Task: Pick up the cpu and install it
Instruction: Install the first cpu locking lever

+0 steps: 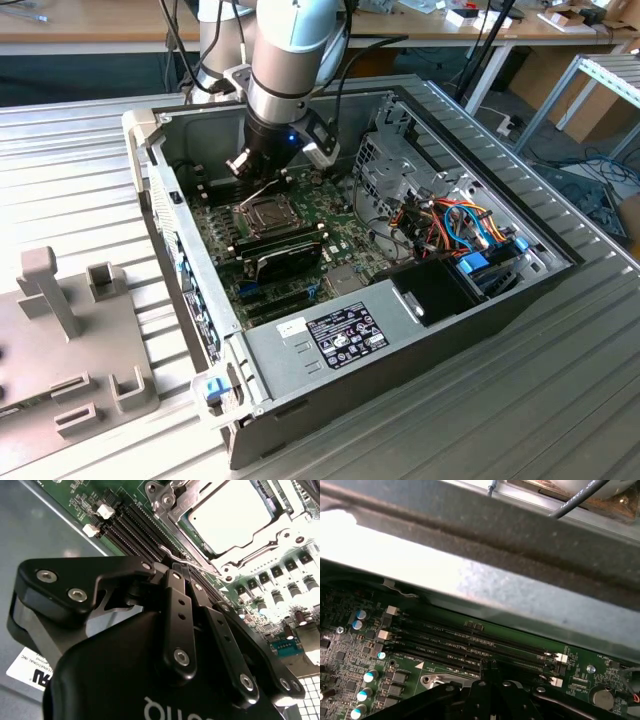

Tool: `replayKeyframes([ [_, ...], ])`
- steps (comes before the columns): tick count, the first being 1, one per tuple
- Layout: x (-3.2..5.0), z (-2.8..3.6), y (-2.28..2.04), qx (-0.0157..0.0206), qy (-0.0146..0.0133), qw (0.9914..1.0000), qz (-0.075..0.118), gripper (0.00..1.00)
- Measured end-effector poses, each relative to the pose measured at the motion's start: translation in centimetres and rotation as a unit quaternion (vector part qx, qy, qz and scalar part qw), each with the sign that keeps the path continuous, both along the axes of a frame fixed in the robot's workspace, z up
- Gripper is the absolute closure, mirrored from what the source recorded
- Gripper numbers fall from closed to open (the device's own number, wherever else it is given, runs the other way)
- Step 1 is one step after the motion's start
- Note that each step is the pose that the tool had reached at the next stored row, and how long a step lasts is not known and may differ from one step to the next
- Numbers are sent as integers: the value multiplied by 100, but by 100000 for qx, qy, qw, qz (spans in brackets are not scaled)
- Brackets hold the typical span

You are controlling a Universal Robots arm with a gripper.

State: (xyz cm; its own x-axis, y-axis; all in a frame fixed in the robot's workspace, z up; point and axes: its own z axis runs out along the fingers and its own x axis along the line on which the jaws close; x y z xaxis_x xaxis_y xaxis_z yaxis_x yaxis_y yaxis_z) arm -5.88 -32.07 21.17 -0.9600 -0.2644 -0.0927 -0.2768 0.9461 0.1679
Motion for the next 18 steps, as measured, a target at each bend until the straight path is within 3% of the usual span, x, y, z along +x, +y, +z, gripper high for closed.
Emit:
replayKeyframes([
  [5, -30, 10, 0, -3, -156, 100000, -6, 89],
  [9, -30, 81, 0, 0, -236, 100000, -3, 89],
  [13, -30, 82, 0, -1, -245, 100000, -3, 89],
  [18, -151, 84, 0, -11, -247, 99999, -264, 89],
])
